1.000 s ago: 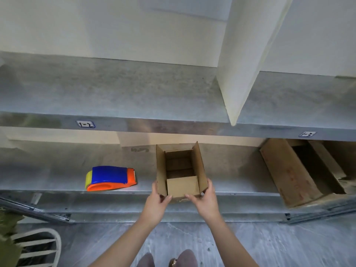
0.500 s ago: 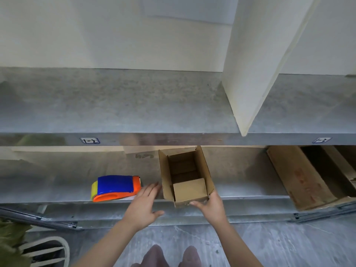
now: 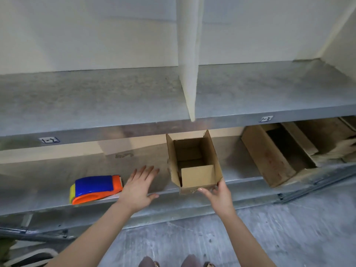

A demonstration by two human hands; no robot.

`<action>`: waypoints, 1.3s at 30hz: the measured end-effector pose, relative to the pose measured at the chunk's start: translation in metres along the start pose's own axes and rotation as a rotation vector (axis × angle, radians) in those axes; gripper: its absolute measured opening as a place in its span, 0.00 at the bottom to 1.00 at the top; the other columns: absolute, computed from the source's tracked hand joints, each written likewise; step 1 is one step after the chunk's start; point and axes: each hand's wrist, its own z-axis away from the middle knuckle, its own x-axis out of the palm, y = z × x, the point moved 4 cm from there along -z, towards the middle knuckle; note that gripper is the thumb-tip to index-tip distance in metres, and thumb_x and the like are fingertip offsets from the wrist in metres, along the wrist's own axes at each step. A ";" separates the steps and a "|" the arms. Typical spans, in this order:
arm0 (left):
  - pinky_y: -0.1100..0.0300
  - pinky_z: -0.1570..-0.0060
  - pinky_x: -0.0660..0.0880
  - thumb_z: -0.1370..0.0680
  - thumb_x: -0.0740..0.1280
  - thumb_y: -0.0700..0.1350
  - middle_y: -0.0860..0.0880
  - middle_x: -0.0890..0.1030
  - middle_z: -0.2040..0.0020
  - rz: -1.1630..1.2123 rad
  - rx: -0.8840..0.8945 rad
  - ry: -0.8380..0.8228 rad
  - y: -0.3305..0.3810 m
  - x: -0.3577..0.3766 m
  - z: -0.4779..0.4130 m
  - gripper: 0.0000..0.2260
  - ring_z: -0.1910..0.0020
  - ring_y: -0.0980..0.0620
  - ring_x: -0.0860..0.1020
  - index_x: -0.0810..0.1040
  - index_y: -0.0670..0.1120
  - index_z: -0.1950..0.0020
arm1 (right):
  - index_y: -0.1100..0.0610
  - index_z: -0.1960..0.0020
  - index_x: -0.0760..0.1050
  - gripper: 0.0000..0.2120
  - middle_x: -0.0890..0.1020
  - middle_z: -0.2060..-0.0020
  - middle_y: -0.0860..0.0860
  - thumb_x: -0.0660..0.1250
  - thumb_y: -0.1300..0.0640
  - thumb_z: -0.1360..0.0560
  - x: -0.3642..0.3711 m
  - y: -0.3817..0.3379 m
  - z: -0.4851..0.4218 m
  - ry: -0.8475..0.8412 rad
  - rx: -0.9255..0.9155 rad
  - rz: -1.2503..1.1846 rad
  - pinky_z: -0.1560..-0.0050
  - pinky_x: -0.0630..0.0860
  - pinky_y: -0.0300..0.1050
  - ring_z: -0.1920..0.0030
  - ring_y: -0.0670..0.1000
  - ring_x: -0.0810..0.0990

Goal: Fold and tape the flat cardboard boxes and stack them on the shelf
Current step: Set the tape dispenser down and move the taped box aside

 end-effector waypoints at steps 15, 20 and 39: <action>0.50 0.24 0.48 0.25 0.61 0.66 0.50 0.57 0.22 0.130 0.002 -0.031 0.202 0.028 -0.086 0.38 0.23 0.48 0.55 0.52 0.51 0.22 | 0.57 0.25 0.61 0.44 0.74 0.34 0.53 0.77 0.47 0.34 -0.184 0.029 -0.052 -0.003 0.120 0.240 0.30 0.70 0.51 0.32 0.54 0.71; 0.59 0.36 0.69 0.28 0.66 0.66 0.54 0.72 0.32 0.574 -0.095 -0.099 0.243 0.039 -0.104 0.34 0.34 0.53 0.71 0.63 0.54 0.27 | 0.61 0.28 0.64 0.40 0.75 0.34 0.57 0.76 0.45 0.32 -0.192 0.038 -0.059 0.020 0.159 0.285 0.34 0.72 0.47 0.32 0.57 0.73; 0.58 0.33 0.68 0.22 0.68 0.48 0.45 0.68 0.28 1.079 -0.097 -0.401 0.261 0.064 -0.141 0.31 0.31 0.52 0.70 0.54 0.44 0.27 | 0.63 0.28 0.65 0.31 0.75 0.33 0.59 0.71 0.52 0.25 -0.160 0.040 -0.054 0.505 0.321 -0.007 0.34 0.72 0.50 0.33 0.58 0.74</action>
